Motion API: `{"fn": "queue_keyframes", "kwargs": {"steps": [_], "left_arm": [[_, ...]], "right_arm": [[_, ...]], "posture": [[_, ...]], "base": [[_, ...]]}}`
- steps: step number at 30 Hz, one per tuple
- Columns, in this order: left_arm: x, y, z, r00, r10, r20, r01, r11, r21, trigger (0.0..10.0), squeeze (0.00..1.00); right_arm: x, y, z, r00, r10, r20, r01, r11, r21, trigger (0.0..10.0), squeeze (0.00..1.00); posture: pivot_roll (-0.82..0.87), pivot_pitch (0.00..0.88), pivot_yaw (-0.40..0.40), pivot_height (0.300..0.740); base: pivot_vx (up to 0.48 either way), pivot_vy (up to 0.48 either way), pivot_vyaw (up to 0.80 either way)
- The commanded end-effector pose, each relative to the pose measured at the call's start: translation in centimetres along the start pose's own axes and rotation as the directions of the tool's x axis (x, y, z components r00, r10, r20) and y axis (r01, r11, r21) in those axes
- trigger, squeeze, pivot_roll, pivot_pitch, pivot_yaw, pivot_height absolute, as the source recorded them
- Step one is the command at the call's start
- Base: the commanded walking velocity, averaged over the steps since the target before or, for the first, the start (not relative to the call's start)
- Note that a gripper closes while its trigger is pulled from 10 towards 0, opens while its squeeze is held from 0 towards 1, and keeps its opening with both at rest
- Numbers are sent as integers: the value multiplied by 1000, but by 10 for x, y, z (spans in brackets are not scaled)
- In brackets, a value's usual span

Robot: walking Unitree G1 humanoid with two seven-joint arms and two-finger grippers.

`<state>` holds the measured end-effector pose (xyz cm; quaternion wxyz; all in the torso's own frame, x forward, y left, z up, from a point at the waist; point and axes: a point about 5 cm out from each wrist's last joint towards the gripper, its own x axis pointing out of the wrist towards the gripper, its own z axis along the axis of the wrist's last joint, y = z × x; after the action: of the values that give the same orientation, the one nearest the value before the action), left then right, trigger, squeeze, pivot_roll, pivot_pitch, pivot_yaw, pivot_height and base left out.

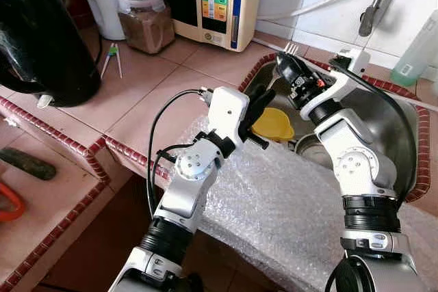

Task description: Kitchen organization

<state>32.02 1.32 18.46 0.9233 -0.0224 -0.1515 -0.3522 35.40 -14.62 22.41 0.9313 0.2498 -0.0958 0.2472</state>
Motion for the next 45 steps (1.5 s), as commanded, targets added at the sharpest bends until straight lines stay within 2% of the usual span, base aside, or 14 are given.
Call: {"fn": "queue_keyframes", "kwargs": {"steps": [1, 15, 16, 17, 18, 23, 25, 29, 30, 31, 32, 34, 41, 45], "left_arm": [[-1, 6, 5, 999, 26, 25, -26, 999, 18, 0, 0], [-5, 6, -1, 1000, 16, -15, -16, 1000, 16, 0, 0], [-7, 5, -3, 999, -5, -34, 5, 1000, 5, 6902, 1000], [-7, 4, -5, 999, -15, -48, 15, 1000, 3, 10000, 1000], [-8, 2, -7, 997, -31, -68, 31, 1000, -2, 10000, 1000], [-9, 1, -9, 996, -44, -79, 44, 999, -5, 10000, 1000], [-10, -8, -10, 979, -157, -129, 158, 987, 2, 10000, 1000], [-10, -10, -9, 970, -196, -145, 199, 980, 7, 10000, 1000], [-11, -10, -8, 967, -205, -150, 208, 978, 6, 10000, 1000], [-12, -7, -9, 963, -212, -169, 216, 976, 8, 10000, 1000], [-12, -7, -9, 963, -212, -169, 216, 976, 8, 10000, 1000], [-13, -5, -11, 959, -216, -183, 223, 975, 17, 10000, 1000], [-19, 1, -16, 941, -236, -242, 250, 968, 29, 10000, 1000], [-27, 7, -23, 927, -232, -296, 255, 966, 40, 10000, 1000]], "right_arm": [[-9, -14, 2, 997, -75, 0, 75, 997, -11, 0, 0], [-9, -29, -1, 976, -216, 14, 217, 974, -62, 0, 0], [-10, -29, 0, 973, -229, 20, 230, 969, -86, 0, 0], [-10, -30, 1, 971, -237, 24, 239, 966, -104, 0, 0], [-10, -30, 1, 969, -244, 29, 246, 955, -166, 0, 0], [-10, -31, 1, 969, -245, 31, 246, 945, -217, 0, 0], [-16, -39, 0, 953, -299, 49, 298, 899, -321, 0, 0], [-18, -42, -1, 950, -310, 45, 300, 859, -414, 0, 0], [-19, -45, -2, 946, -322, 37, 302, 833, -464, 0, 0], [-22, -52, 0, 938, -343, 43, 294, 727, -621, 0, 0], [-22, -52, 0, 938, -343, 43, 294, 727, -621, 0, 0], [-24, -56, 1, 939, -341, 45, 268, 642, -719, 0, 0], [-42, -83, -5, 905, -425, -11, 278, 610, -742, 0, 0], [-60, -103, -18, 866, -491, -96, 243, 581, -777, 0, 0]], "posture": [[-81, 113, -2, 740], [-59, 113, -9, 740], [-57, 114, -9, 740], [-57, 114, -9, 740], [-56, 118, -8, 740], [-55, 122, -6, 740], [-49, 129, -6, 740], [-47, 129, -4, 740], [-46, 129, -3, 740], [-45, 127, -1, 740], [-45, 127, -1, 740], [-44, 126, 0, 740], [-49, 124, 2, 740], [-55, 124, 0, 740]], "base": [[0, 0, 0], [0, 0, 0], [0, 0, 0], [0, 0, 0], [0, 0, 0], [0, 0, 0], [0, 0, 0], [0, 0, 0], [0, 0, 0], [0, 0, 0], [0, 0, 0], [0, 0, 0], [0, 0, 0], [0, 0, 0]]}}
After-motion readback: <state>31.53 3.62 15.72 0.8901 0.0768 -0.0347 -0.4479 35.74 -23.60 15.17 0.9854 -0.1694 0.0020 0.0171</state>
